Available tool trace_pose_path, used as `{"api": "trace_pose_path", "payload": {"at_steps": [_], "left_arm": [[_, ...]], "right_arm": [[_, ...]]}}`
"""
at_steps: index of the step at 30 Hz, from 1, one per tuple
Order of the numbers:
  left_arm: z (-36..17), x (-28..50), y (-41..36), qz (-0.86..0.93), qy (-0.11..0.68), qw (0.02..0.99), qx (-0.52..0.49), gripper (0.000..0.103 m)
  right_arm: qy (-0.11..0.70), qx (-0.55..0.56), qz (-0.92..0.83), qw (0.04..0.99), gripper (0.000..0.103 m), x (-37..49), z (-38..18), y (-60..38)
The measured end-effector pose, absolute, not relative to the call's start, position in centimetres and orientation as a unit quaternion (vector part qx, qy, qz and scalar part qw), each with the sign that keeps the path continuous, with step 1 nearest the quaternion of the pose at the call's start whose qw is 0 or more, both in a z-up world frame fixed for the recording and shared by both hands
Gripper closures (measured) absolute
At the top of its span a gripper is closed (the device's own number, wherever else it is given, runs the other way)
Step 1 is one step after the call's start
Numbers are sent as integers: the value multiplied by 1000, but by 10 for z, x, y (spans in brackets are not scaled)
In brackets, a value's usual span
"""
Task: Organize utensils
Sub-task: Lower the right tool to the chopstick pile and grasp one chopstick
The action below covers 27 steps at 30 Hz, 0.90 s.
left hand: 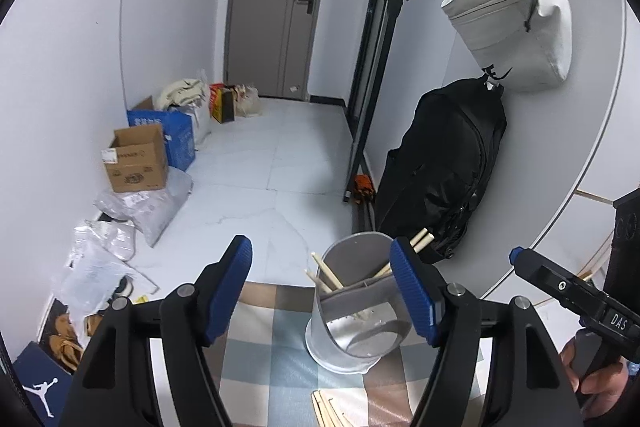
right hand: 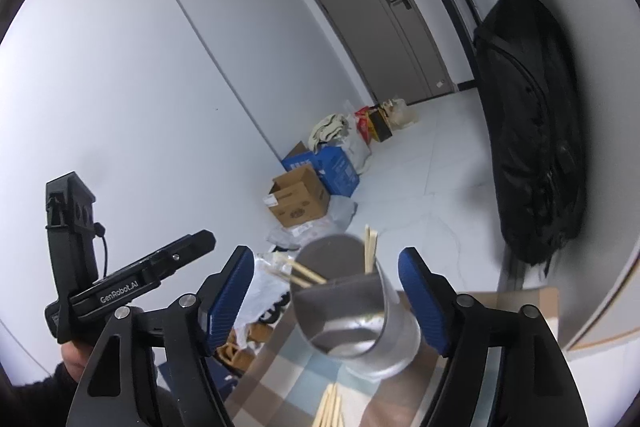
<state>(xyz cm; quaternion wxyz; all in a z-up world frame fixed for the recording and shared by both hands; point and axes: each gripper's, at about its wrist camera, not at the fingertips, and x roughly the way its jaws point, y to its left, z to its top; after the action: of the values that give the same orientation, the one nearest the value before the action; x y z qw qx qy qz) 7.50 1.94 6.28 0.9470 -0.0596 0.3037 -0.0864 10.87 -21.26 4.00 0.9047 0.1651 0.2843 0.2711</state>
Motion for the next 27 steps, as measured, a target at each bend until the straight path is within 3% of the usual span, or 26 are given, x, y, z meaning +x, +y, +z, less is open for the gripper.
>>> {"api": "trace_pose_path", "payload": {"at_steps": [2,14,27], "left_arm": [[65,66,19,-76,295,951,-56,25],[53,23,17,-47,272,960,-50,25],[1,1,29,-34,312,947,-61,24]], "right_arm": [[283,161,270,906,27,99,41,-215],[279,122,272,913,12,50,28,-207],[318,74,278,903,11,23,-11,-191]]}}
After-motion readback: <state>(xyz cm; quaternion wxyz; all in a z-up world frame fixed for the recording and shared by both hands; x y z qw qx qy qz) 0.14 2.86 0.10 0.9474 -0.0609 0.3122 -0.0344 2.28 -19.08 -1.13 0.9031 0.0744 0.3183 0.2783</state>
